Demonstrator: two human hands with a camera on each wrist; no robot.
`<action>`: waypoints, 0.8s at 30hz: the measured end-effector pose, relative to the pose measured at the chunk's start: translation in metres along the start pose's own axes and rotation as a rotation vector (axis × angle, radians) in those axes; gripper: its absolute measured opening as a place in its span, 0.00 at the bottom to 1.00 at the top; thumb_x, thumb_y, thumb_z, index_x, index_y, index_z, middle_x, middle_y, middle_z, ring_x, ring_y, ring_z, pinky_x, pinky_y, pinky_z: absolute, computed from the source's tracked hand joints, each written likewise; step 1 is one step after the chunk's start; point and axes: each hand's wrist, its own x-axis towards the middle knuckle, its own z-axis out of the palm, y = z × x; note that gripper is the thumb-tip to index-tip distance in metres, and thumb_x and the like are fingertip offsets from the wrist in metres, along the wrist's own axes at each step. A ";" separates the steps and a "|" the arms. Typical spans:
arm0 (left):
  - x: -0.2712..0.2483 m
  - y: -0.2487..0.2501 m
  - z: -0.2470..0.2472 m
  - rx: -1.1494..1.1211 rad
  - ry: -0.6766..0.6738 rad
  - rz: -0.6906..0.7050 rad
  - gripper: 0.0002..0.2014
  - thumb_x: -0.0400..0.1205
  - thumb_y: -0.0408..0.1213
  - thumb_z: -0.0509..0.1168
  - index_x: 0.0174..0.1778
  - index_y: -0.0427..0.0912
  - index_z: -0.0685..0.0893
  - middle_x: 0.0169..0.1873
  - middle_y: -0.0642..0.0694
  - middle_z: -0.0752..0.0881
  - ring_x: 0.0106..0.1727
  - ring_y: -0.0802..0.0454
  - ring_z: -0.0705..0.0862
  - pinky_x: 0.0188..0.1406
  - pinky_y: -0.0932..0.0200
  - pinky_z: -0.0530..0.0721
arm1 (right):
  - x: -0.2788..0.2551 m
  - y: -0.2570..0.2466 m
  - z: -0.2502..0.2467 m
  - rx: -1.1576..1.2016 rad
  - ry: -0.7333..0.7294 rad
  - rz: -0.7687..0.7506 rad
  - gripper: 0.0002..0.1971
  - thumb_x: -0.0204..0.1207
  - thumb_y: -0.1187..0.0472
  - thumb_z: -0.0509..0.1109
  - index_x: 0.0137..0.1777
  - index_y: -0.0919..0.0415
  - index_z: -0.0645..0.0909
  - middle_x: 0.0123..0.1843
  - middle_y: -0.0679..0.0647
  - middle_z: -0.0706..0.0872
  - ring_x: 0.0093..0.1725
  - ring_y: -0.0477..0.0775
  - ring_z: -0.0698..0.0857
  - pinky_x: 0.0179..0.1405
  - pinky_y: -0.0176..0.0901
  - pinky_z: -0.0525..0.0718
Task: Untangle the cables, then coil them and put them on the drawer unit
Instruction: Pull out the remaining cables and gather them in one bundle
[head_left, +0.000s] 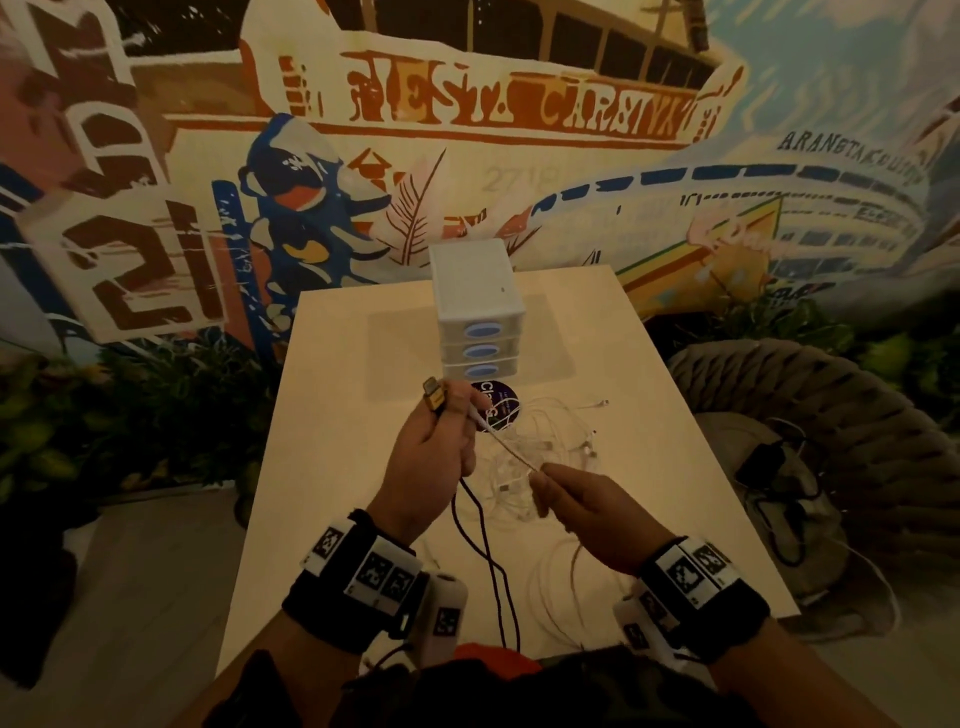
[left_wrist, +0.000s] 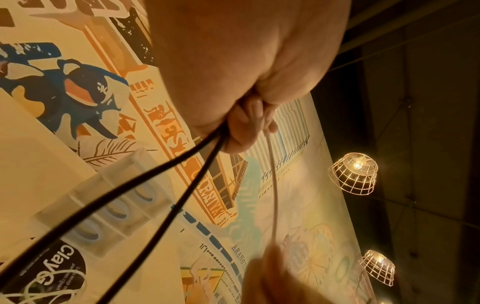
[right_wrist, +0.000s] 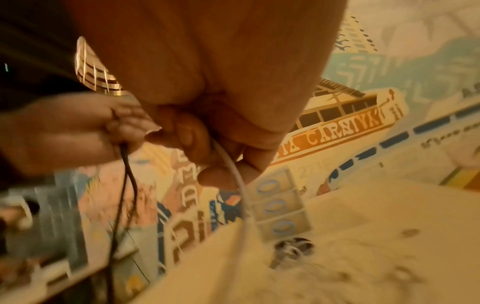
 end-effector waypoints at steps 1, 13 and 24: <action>0.001 0.001 -0.003 -0.010 0.021 0.007 0.18 0.92 0.45 0.53 0.46 0.37 0.80 0.24 0.50 0.66 0.23 0.55 0.60 0.21 0.62 0.66 | -0.007 0.012 0.001 -0.065 -0.007 0.039 0.22 0.85 0.37 0.52 0.39 0.50 0.77 0.31 0.44 0.78 0.33 0.42 0.77 0.40 0.44 0.78; 0.015 0.006 -0.016 -0.076 0.061 0.035 0.18 0.95 0.42 0.49 0.43 0.39 0.76 0.23 0.53 0.64 0.23 0.56 0.60 0.22 0.62 0.64 | -0.090 0.126 0.056 -0.217 -0.338 0.449 0.16 0.89 0.40 0.54 0.46 0.39 0.79 0.45 0.39 0.89 0.49 0.38 0.86 0.49 0.22 0.76; 0.003 -0.007 0.010 -0.017 -0.200 -0.077 0.18 0.91 0.46 0.53 0.44 0.36 0.76 0.24 0.48 0.60 0.23 0.52 0.59 0.24 0.60 0.64 | -0.039 0.028 -0.022 -0.233 -0.187 0.153 0.35 0.67 0.25 0.73 0.73 0.32 0.73 0.59 0.31 0.84 0.53 0.30 0.84 0.53 0.31 0.84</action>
